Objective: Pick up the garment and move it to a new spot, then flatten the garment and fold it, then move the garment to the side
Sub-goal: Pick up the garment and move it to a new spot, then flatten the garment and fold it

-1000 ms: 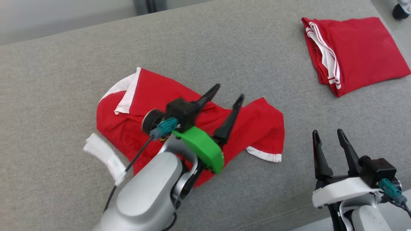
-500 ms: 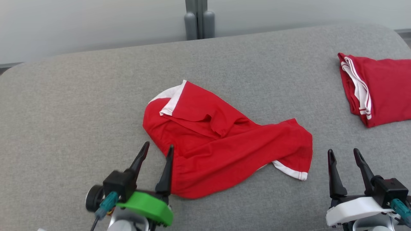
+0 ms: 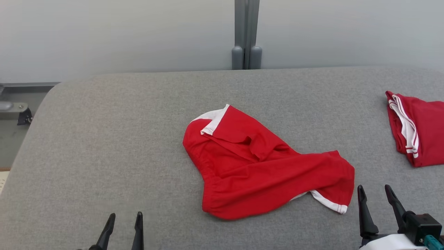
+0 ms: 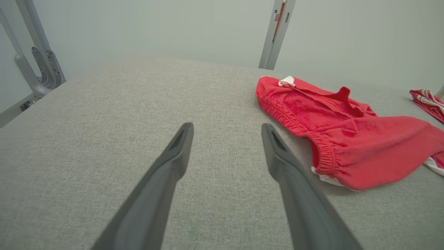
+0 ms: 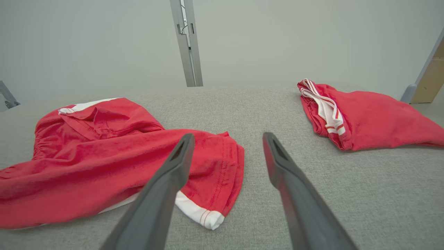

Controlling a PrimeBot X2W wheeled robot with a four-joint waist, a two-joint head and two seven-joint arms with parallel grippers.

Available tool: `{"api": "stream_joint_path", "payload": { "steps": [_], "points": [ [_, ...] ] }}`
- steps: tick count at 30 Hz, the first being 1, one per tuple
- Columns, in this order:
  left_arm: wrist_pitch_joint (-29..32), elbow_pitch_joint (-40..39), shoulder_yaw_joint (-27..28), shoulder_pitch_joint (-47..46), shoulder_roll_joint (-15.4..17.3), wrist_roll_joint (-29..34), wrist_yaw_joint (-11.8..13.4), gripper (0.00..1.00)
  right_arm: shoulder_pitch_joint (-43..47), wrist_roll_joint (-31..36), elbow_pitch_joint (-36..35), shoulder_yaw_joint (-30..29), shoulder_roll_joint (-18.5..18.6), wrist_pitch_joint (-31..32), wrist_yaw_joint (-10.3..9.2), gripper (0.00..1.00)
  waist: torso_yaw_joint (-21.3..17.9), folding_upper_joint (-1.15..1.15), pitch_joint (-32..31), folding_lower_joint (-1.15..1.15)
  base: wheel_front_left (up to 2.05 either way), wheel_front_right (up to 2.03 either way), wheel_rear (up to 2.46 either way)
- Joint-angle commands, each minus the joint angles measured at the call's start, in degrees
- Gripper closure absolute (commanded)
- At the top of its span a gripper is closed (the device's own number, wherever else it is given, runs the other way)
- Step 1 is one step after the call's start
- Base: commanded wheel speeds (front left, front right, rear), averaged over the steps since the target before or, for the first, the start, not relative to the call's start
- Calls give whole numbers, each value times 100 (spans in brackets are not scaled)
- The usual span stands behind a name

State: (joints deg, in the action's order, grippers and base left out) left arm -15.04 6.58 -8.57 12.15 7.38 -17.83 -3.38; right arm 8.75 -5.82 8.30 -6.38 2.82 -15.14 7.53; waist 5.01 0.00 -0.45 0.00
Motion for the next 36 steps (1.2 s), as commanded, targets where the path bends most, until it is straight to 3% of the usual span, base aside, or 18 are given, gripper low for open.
{"api": "stream_joint_path", "payload": {
  "steps": [1,7,13,22,28,31,36],
  "points": [
    [-16,-44,144,102,-73,52,-108,0,69,26,16,10,15,1,-8,0,68,0,-85,0,0,0,0],
    [-16,-91,446,192,-292,322,-367,0,94,-46,64,51,15,1,-8,0,49,0,-129,0,0,0,0],
    [-16,-56,547,230,-382,413,-415,0,48,-98,100,134,15,1,-8,0,-2,0,-137,0,0,0,0],
    [-16,-9,227,28,-377,300,-418,0,-42,-99,98,165,15,1,-8,0,-41,0,-63,0,0,0,0],
    [3,450,-826,-590,-257,-264,-418,0,-137,-49,90,250,14,1,-8,0,-152,0,38,0,0,0,0],
    [472,859,-1289,-1011,-230,-843,-418,0,-205,-47,71,326,15,1,-8,0,-271,0,86,0,0,0,0],
    [1117,1374,-1513,-1573,-226,-1686,-418,0,-271,-98,39,376,15,1,-8,0,-477,0,233,0,0,0,0]
  ]
}}
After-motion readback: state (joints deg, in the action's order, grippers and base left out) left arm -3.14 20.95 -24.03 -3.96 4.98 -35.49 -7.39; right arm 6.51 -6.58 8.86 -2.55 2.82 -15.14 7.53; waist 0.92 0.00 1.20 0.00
